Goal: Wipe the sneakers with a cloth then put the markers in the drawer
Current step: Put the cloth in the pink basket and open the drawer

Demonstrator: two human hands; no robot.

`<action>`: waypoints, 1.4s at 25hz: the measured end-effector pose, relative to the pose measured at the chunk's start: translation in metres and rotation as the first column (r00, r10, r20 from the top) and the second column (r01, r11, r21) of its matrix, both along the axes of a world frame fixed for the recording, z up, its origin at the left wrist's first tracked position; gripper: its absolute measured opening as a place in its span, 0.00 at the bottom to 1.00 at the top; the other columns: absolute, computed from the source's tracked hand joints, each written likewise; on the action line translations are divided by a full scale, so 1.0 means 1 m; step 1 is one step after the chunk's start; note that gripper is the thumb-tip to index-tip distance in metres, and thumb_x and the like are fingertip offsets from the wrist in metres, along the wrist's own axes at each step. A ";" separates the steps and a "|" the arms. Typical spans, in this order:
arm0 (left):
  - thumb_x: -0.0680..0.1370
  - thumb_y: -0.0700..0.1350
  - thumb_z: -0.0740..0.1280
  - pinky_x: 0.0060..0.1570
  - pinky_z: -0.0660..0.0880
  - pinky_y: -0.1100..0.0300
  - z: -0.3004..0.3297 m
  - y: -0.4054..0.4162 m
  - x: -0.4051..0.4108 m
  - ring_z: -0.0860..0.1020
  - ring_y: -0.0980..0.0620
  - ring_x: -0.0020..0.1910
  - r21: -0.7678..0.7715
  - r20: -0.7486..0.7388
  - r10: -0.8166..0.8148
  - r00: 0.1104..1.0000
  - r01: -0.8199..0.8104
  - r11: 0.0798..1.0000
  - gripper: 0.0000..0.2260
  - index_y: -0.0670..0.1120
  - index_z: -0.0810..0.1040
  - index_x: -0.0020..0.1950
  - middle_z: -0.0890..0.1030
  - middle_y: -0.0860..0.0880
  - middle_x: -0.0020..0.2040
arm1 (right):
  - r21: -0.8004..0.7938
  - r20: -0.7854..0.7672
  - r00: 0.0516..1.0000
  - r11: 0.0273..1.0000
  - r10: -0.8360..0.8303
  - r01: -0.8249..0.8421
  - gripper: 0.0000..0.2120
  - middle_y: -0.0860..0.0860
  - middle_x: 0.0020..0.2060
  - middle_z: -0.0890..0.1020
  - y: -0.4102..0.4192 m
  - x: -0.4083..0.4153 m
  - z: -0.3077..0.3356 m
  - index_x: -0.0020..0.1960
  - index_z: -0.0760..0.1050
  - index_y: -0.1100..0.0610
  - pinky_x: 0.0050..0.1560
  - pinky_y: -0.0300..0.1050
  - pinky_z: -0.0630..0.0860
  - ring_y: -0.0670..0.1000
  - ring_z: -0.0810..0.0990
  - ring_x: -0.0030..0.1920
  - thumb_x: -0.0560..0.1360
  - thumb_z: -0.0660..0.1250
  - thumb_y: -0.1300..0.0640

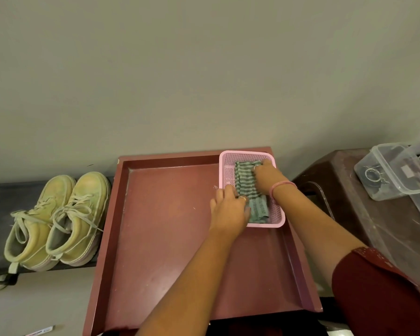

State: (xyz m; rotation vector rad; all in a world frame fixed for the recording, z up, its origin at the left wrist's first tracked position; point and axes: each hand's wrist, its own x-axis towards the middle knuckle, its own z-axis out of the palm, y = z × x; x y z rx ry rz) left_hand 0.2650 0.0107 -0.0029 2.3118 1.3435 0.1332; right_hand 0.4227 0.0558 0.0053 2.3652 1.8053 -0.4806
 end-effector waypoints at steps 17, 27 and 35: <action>0.78 0.38 0.68 0.40 0.79 0.69 -0.008 -0.022 -0.029 0.80 0.58 0.42 -0.903 0.312 0.938 0.152 -0.260 0.343 0.06 0.41 0.82 0.53 0.83 0.49 0.47 | -0.102 -0.940 0.041 0.395 -0.337 0.913 0.15 0.57 0.48 0.83 -0.144 -0.020 -0.022 0.59 0.78 0.62 0.38 0.33 0.80 0.52 0.83 0.46 0.73 0.69 0.66; 0.78 0.36 0.66 0.59 0.75 0.58 -0.002 -0.024 -0.028 0.80 0.50 0.55 -0.939 0.293 0.945 0.146 -0.142 0.313 0.06 0.39 0.80 0.53 0.82 0.44 0.54 | -0.041 -0.872 0.121 0.317 -0.474 0.947 0.09 0.55 0.40 0.84 -0.133 -0.015 -0.021 0.52 0.81 0.61 0.45 0.47 0.81 0.50 0.82 0.35 0.72 0.71 0.63; 0.79 0.41 0.65 0.48 0.75 0.63 0.010 -0.026 -0.059 0.79 0.53 0.50 -0.921 0.306 0.938 0.165 -0.197 0.335 0.07 0.46 0.78 0.56 0.80 0.50 0.49 | -0.126 -0.886 0.006 0.254 -0.463 0.959 0.11 0.56 0.41 0.84 -0.140 -0.020 -0.013 0.54 0.79 0.62 0.41 0.41 0.82 0.48 0.82 0.37 0.73 0.71 0.59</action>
